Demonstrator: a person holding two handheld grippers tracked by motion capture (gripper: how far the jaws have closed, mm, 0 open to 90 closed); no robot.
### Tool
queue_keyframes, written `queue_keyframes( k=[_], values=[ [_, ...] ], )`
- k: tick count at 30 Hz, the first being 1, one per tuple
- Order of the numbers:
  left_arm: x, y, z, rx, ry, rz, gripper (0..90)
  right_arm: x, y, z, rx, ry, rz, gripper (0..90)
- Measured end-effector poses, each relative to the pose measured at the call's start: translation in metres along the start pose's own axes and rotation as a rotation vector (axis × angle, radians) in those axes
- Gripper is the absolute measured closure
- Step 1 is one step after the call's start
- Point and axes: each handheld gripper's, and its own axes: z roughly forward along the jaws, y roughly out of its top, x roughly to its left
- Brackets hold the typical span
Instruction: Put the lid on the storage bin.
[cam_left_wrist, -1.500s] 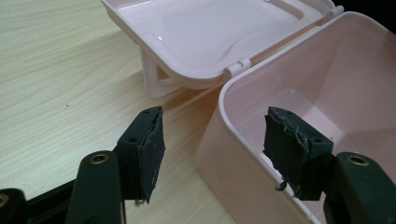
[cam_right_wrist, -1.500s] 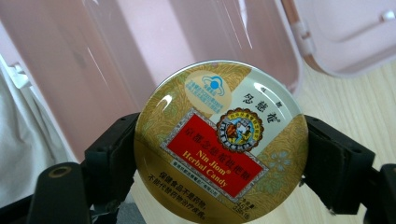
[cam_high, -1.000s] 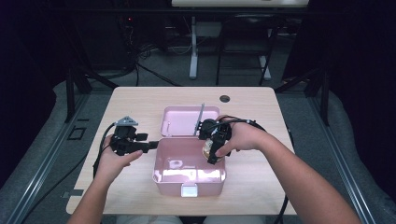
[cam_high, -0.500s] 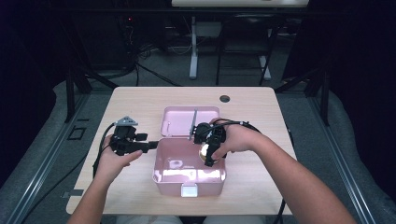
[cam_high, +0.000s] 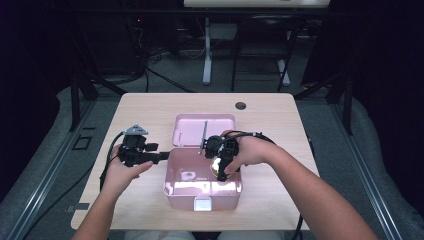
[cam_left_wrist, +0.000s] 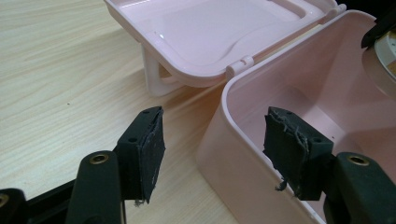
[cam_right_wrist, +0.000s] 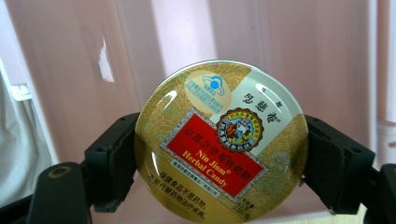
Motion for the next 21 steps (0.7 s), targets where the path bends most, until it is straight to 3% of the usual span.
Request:
queue_keyframes(
  k=[15,21],
  values=[
    [0.001,0.000,-0.001,-0.007,0.000,-0.005,37.8,0.000,0.000,0.018,0.046,-0.006,-0.067,19.7],
    [0.001,0.000,0.000,0.001,0.000,-0.005,37.9,0.000,-0.001,0.028,0.044,0.016,-0.080,19.7]
  ],
)
